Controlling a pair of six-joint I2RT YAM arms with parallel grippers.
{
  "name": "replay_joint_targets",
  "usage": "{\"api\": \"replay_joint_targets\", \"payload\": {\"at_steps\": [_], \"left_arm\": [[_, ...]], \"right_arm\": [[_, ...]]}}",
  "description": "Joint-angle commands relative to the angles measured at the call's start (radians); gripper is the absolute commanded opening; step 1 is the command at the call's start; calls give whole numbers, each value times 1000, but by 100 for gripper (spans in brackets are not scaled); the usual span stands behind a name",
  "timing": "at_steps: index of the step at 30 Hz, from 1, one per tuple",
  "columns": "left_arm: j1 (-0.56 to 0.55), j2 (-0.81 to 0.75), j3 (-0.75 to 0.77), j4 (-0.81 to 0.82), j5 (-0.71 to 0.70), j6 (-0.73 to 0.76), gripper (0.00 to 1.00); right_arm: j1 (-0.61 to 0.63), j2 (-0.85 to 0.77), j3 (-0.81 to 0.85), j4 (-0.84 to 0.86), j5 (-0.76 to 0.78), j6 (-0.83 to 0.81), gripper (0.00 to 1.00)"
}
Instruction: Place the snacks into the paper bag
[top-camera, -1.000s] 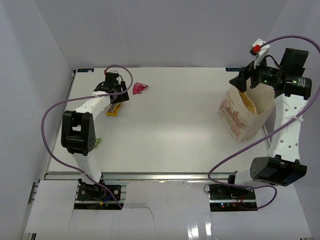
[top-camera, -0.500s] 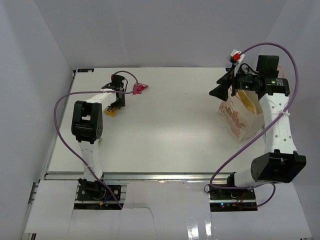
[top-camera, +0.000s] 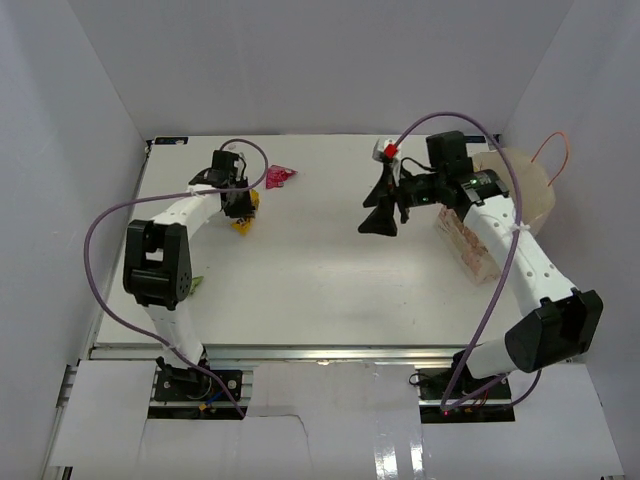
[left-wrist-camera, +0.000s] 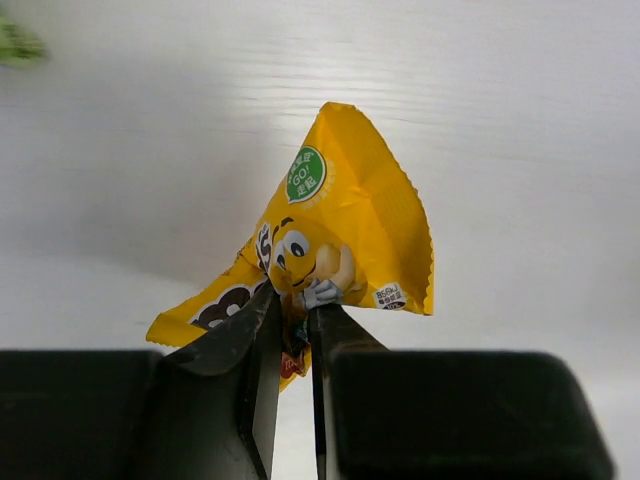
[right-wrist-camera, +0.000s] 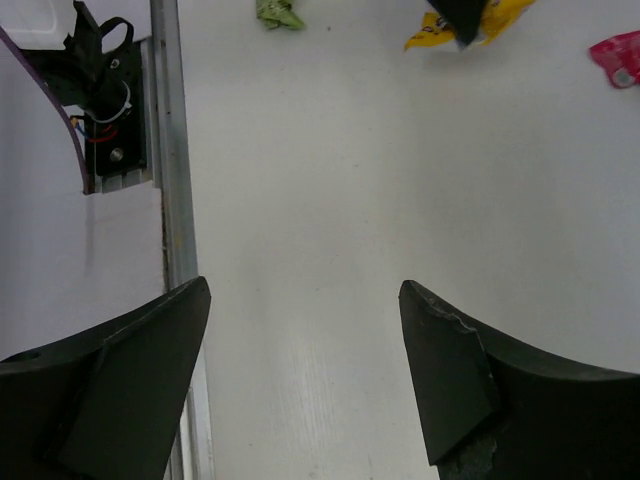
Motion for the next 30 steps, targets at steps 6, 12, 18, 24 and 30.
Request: {"api": "replay_joint_targets", "payload": {"at_steps": [6, 12, 18, 24, 30], "left_arm": [[-14, -323, -350, 551, 831, -487, 11], [-101, -375, -427, 739, 942, -586, 11], [-167, -389, -406, 745, 902, -621, 13], [-176, -383, -384, 751, 882, -646, 13], [-176, -389, -371, 759, 875, -662, 13]], "right_arm": [[173, 55, -248, 532, 6, 225, 93], [195, 143, -246, 764, -24, 375, 91], [274, 181, -227, 817, 305, 587, 91], [377, 190, -223, 772, 547, 650, 92], [390, 189, -232, 745, 674, 665, 95]]}}
